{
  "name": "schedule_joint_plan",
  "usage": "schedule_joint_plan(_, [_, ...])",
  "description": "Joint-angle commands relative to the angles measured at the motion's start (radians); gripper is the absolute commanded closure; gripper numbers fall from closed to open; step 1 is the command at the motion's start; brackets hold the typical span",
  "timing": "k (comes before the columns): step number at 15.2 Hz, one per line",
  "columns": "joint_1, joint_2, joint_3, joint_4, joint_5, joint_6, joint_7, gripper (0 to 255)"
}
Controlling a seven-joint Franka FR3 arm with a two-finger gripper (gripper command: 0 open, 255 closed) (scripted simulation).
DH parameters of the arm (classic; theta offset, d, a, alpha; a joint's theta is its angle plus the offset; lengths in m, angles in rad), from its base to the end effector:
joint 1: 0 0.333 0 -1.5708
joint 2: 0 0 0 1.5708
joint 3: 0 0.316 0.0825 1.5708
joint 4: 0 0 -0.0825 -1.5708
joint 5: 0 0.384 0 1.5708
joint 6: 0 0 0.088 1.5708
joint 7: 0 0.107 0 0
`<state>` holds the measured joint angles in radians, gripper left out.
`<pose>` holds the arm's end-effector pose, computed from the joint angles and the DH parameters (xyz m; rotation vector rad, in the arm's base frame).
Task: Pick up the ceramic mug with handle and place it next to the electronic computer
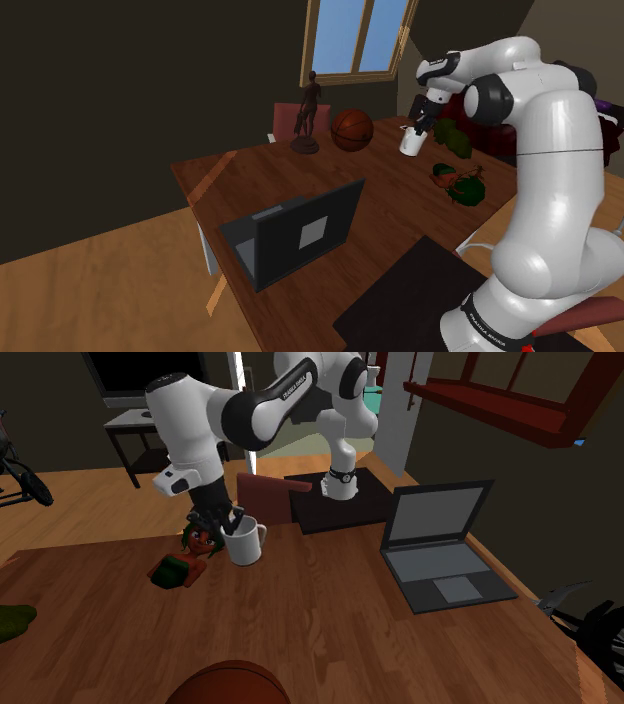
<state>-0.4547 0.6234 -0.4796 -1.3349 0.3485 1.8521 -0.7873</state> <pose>0.5018 -0.5090 0.3913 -3.0628 0.2726 -0.0304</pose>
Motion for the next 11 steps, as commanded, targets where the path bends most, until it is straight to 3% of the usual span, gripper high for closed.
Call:
schedule_joint_plan(1, [-0.002,-0.007,-0.003,0.017,-0.004,-0.023,0.003,255])
schedule_joint_plan(11, [-0.018,-0.020,-0.009,0.134,-0.016,-0.148,0.023,255])
